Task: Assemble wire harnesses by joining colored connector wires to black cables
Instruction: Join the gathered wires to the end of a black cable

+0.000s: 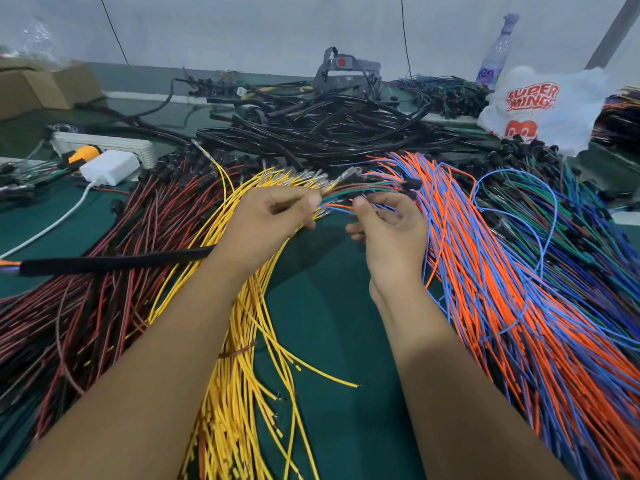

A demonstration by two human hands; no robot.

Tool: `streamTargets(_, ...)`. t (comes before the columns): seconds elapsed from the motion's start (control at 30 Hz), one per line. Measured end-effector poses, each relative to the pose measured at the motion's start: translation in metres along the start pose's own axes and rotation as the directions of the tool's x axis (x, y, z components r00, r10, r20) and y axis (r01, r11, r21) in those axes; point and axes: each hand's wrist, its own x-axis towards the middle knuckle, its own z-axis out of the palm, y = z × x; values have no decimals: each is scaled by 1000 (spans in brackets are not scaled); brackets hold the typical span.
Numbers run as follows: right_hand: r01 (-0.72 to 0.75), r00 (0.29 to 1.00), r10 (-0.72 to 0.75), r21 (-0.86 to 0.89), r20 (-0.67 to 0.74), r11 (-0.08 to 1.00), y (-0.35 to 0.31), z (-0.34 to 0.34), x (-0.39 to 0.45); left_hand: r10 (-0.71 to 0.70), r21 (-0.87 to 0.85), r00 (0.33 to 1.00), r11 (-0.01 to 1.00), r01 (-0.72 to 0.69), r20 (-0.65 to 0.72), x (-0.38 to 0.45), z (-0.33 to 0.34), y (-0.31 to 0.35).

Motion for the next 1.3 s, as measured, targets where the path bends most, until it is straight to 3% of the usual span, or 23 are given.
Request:
streamTargets(0.13,-22,998,12,141,69,990,-1,0,1,18,-24,1000,1000,-18,2,-1,-1,3)
streamTargets(0.23,-180,982,141,368,129,912,-5,0,2,44,-22,999,999,-45,-4,-1,1,6)
streamTargets(0.37,-359,932,278,491,233,793,-10,-7,3,164,364,985,922,-133,-55,-1,4,3)
streamTargets(0.47,-344,937,276,435,213,832,-11,-4,3,258,642,966,746,-179,-31,-2,3,1)
streamTargets(0.57,-271,960,223,382,166,883,-10,-1,2,308,735,951,646,-205,-6,-1,2,-2)
streamTargets(0.8,-265,963,223,423,149,866,-8,-2,5,462,709,883,650,-271,-85,-2,0,-2)
streamTargets(1.07,-291,955,288,430,75,855,-8,-4,6,606,617,793,600,-510,67,-3,2,4)
streamTargets(1.13,-286,955,288,442,63,851,-10,-7,7,583,600,808,617,-509,86,-5,3,6)
streamTargets(1.3,-236,971,225,461,79,856,-11,-8,6,295,418,955,863,-284,39,-6,3,4)
